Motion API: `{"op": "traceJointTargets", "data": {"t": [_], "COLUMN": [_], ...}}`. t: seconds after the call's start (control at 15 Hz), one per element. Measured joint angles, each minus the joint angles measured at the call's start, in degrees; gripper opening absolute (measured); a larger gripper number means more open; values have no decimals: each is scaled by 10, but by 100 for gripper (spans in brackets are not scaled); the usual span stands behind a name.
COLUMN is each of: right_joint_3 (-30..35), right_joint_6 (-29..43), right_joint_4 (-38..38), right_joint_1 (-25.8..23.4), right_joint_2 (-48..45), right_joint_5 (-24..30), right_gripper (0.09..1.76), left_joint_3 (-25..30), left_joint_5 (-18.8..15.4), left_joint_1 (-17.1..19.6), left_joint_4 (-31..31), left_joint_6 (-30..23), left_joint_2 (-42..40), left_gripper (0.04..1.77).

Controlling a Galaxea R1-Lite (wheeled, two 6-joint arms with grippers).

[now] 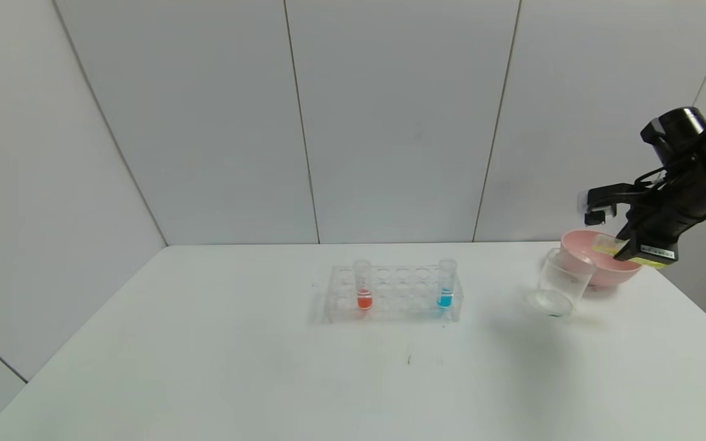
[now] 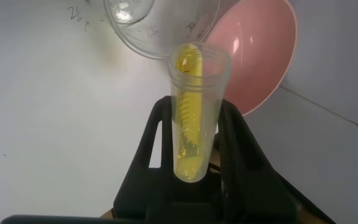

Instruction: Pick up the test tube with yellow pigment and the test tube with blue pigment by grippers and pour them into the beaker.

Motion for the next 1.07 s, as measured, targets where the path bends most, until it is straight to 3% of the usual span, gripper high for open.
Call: {"op": "traceJointTargets", "data": {"t": [0.13, 0.33, 1.07], "right_joint_3": [0, -1, -1], "right_joint_6": [0, -7, -35], "right_joint_4": [-1, -8, -12], "right_joint_1": [5, 18, 42], "right_joint_2": [5, 7, 20], "right_joint_5": [-5, -74, -130], "right_gripper": [49, 49, 49], "left_joint_3": [0, 0, 0], "left_joint_5": [0, 0, 0], "left_joint_1": [0, 0, 0], "left_joint_4": [0, 0, 0], "left_joint_6": [0, 0, 0], "left_joint_2": [0, 0, 0], "left_gripper": [176, 176, 176]}}
